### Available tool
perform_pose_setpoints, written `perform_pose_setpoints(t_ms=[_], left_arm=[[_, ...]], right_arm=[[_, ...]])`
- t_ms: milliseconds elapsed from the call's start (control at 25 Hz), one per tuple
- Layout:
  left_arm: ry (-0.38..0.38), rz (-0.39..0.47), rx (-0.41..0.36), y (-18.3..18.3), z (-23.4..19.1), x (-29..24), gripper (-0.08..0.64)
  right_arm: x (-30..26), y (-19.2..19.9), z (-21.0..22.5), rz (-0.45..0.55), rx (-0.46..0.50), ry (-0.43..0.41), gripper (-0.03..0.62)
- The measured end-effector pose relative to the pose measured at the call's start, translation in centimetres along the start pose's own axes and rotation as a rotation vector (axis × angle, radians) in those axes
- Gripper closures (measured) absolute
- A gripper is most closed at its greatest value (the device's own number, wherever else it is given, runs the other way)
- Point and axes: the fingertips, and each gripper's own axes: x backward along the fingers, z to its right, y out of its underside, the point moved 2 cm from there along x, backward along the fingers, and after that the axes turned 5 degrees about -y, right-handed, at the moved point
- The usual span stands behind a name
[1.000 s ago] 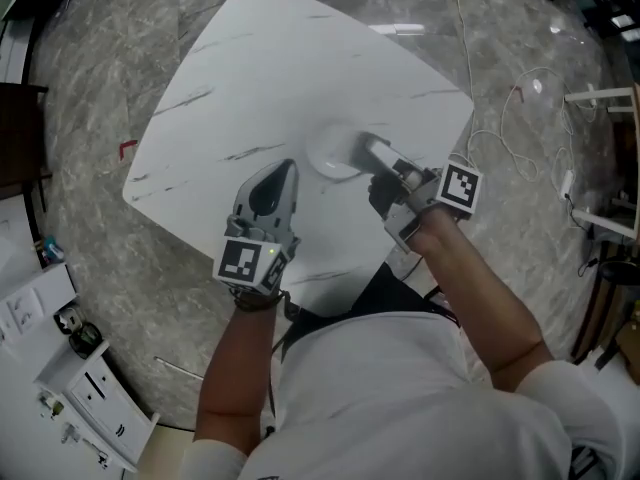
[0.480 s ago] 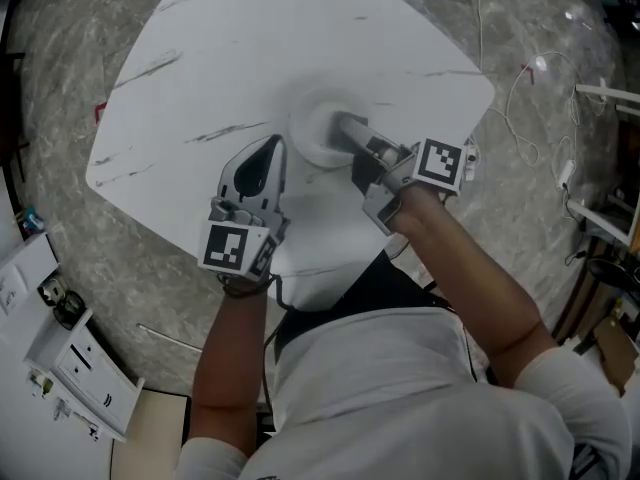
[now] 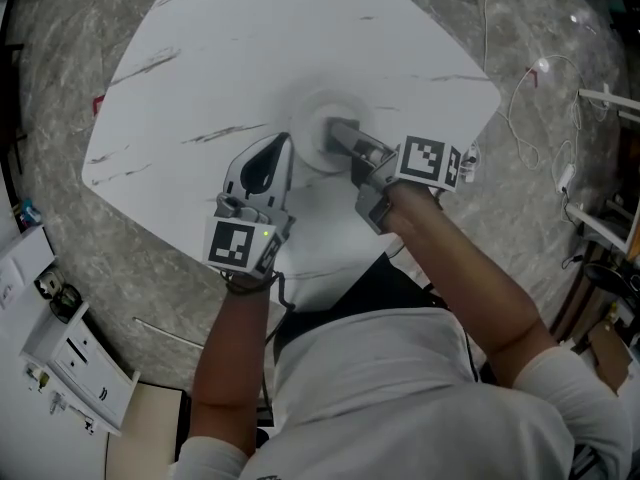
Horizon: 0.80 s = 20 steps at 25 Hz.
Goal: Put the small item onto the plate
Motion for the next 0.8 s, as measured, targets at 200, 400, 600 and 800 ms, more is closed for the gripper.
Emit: perform_pose_setpoints(t_ms=[200, 400, 600, 800], left_arm=[[-0.002, -0.003, 0.018, -0.1, 0.6, 0.2, 0.554], [0.006, 0.001, 0.033, -0.1, 0.8, 0.8, 0.554], [-0.010, -0.008, 0.045, -0.6, 0.2, 2.3, 0.554], [-0.011, -0.015, 0.058, -1.5, 1.1, 3.9, 0.554]], right_arm=[[-0.3, 0.4, 0.4, -0.032, -0.023, 0.004, 0.461], [-0.1, 0.3, -0.1, -0.054, 0.054, 0.066, 0.391], [0.8, -0.2, -0.8, -0.051, 0.104, 0.124, 0.351], [1.2, -0.6, -1.2, -0.041, 0.173, 0.156, 0.334]])
